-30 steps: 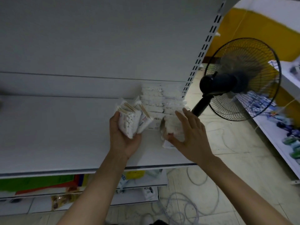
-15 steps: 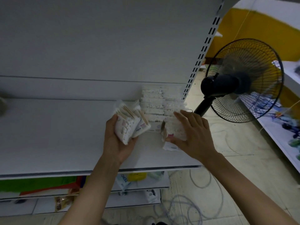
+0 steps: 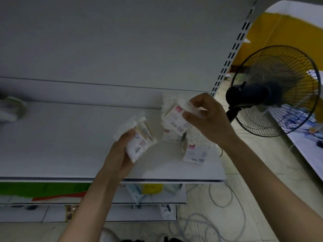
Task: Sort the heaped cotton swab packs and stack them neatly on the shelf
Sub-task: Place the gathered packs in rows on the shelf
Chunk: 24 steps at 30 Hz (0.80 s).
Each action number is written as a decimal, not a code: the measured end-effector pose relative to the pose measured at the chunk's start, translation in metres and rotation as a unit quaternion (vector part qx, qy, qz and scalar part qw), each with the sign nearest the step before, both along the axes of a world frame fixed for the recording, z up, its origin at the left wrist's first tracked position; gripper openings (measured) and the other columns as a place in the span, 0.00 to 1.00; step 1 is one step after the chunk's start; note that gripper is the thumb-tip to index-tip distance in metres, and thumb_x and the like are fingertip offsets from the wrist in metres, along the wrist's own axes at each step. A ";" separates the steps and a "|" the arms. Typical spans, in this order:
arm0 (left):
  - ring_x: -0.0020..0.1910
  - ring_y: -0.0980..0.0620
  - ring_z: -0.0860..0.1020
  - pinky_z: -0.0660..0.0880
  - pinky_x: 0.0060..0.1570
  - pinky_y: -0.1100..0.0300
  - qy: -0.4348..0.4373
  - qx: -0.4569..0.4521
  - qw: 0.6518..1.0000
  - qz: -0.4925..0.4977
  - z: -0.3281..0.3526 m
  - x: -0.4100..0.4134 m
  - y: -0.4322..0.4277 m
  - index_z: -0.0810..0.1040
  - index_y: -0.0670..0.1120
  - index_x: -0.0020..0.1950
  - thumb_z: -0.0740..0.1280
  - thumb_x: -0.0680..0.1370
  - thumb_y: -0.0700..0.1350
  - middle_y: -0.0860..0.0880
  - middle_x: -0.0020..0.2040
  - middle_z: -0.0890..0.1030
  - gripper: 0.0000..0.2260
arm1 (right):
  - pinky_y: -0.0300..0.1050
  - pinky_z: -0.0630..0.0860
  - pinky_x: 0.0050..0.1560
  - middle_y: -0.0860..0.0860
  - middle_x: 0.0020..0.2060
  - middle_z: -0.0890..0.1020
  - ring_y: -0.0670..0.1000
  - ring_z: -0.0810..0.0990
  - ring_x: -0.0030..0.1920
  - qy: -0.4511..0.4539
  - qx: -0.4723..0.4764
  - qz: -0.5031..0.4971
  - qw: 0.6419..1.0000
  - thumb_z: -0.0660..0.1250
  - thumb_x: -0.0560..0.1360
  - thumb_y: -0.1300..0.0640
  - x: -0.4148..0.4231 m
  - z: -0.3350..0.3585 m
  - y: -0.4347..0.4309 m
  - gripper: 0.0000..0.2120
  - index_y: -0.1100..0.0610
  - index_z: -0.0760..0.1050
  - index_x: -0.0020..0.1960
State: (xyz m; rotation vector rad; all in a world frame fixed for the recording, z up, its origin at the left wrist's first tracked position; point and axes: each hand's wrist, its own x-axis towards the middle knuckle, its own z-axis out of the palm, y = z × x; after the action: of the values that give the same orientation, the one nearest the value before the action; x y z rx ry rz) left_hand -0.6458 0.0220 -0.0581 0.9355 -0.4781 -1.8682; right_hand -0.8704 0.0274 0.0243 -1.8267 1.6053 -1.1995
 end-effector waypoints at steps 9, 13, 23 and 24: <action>0.52 0.49 0.82 0.75 0.58 0.56 0.056 -0.070 0.995 0.044 -0.030 0.016 0.008 0.86 0.45 0.45 0.72 0.70 0.46 0.44 0.52 0.84 0.08 | 0.41 0.58 0.44 0.46 0.40 0.79 0.50 0.75 0.44 0.305 0.009 0.045 0.951 0.76 0.67 0.54 0.009 -0.026 -0.009 0.09 0.54 0.77 0.42; 0.58 0.45 0.80 0.79 0.49 0.55 0.021 -0.083 0.996 0.029 -0.038 0.018 0.007 0.80 0.41 0.57 0.83 0.57 0.52 0.42 0.59 0.81 0.33 | 0.46 0.56 0.41 0.52 0.34 0.79 0.57 0.77 0.39 0.455 -0.070 0.027 0.887 0.78 0.61 0.56 0.011 -0.041 -0.016 0.11 0.57 0.78 0.37; 0.54 0.46 0.82 0.80 0.47 0.54 0.008 -0.122 0.992 -0.005 -0.036 0.021 0.011 0.81 0.42 0.55 0.81 0.62 0.47 0.42 0.54 0.83 0.24 | 0.47 0.66 0.45 0.53 0.38 0.82 0.56 0.78 0.41 0.494 -0.099 -0.029 0.863 0.73 0.66 0.43 0.017 -0.043 -0.001 0.18 0.57 0.82 0.46; 0.52 0.46 0.82 0.80 0.46 0.55 -0.015 -0.130 0.991 -0.016 -0.033 0.022 0.013 0.80 0.43 0.55 0.83 0.58 0.49 0.43 0.53 0.84 0.29 | 0.47 0.70 0.44 0.52 0.39 0.82 0.55 0.79 0.41 0.447 -0.101 -0.038 0.888 0.69 0.69 0.41 0.019 -0.037 0.005 0.20 0.57 0.82 0.49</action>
State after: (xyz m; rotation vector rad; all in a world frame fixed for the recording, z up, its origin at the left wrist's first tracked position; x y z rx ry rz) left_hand -0.6239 0.0351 -0.0907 0.7854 -0.7404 -1.7711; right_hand -0.8510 0.0323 -0.0131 -2.7110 2.0581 -0.5420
